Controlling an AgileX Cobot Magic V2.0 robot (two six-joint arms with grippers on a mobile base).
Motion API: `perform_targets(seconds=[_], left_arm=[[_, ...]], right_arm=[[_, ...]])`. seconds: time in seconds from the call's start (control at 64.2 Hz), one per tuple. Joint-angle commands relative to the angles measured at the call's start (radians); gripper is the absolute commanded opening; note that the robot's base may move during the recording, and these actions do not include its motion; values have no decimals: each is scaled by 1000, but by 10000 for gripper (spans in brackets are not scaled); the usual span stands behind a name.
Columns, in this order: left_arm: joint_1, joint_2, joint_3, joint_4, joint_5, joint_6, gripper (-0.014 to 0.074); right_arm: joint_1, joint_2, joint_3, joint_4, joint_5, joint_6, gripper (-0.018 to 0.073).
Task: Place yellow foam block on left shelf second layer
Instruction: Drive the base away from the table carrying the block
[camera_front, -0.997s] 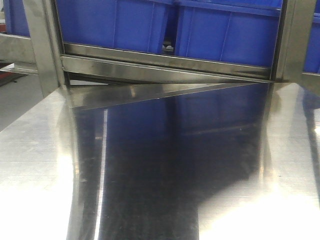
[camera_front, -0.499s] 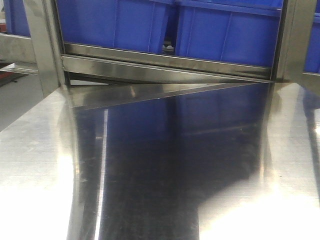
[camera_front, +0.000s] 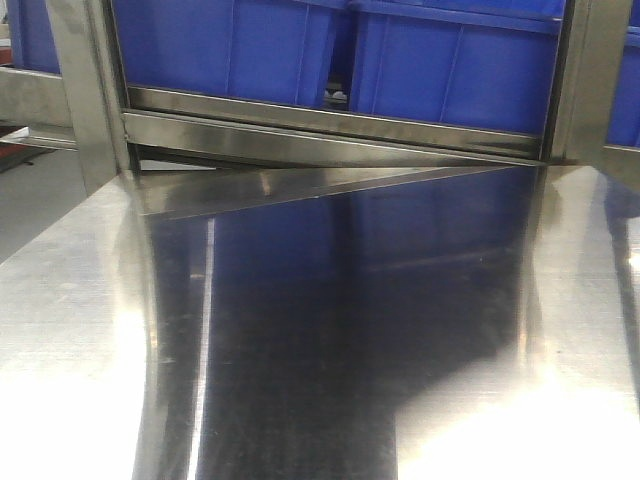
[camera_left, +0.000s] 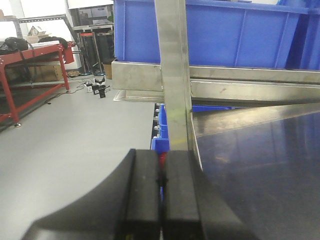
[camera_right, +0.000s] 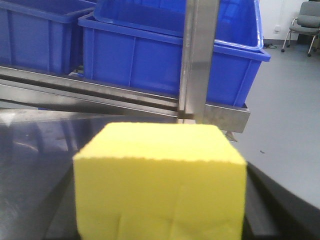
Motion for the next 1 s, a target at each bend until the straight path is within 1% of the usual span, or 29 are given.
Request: perform_targets(seconds=[0.0, 0.982], left_arm=[[1, -21, 26, -11, -81, -3, 124], [1, -21, 26, -11, -81, -3, 124]], right_arm=[[-8, 8, -27, 0, -98, 0, 507], [-8, 8, -27, 0, -98, 0, 507]])
